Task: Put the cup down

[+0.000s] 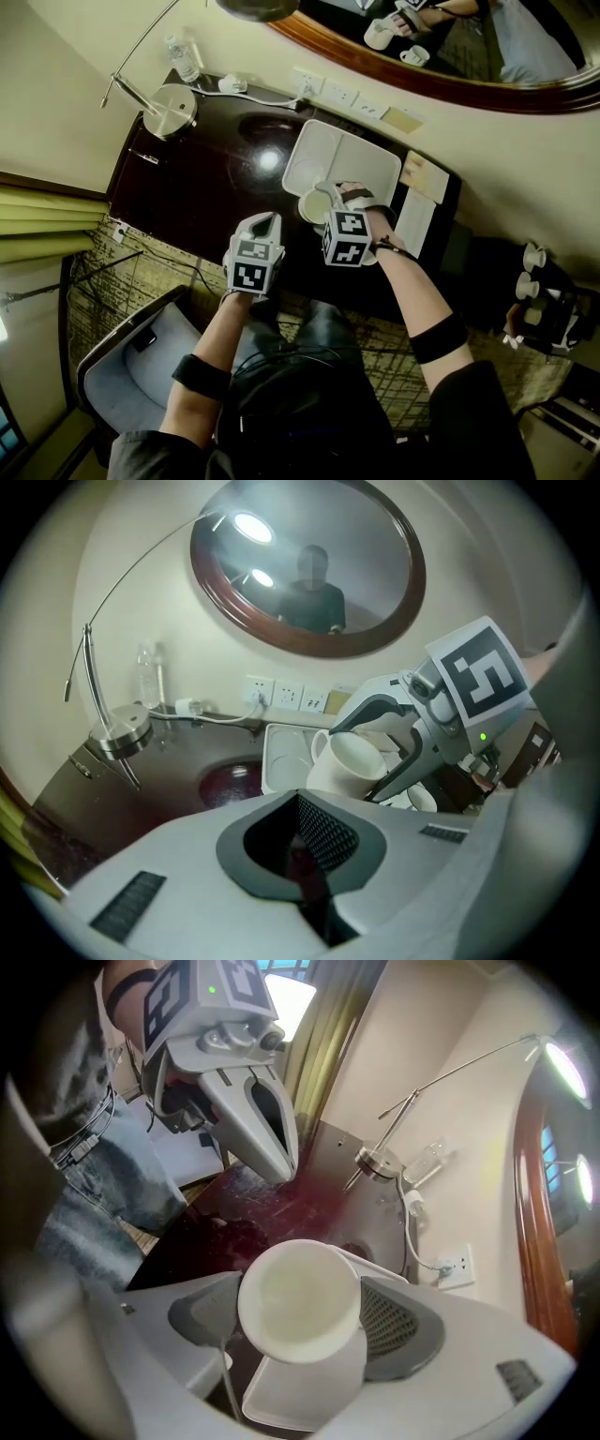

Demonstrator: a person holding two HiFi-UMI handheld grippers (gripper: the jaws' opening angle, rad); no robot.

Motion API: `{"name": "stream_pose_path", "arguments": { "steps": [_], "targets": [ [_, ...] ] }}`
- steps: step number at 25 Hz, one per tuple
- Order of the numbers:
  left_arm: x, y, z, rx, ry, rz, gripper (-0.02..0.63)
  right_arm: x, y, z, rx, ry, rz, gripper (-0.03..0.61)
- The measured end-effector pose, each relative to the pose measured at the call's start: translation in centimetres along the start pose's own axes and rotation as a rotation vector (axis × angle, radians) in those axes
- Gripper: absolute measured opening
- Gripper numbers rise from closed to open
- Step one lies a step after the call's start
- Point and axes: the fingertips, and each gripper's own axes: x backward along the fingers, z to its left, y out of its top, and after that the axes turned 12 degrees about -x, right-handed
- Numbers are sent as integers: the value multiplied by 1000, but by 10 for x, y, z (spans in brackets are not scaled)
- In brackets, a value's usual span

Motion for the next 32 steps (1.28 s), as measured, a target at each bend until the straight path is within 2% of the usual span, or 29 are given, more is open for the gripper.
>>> {"name": "stream_pose_path", "arguments": {
  "steps": [9, 16, 22, 32],
  "targets": [
    [-26, 37, 14, -21, 18, -20, 1, 5, -3, -89, -134, -61, -30, 403],
    [-51, 64, 25, -39, 27, -27, 1, -19, -9, -155, -272, -110, -39, 403],
    [-66, 73, 34, -37, 33, -20, 1, -46, -17, -181, -358, -128, -31, 403],
    [-84, 65, 37, -10, 38, 9, 1, -77, -31, -184, -372, -89, -14, 403]
  ]
}}
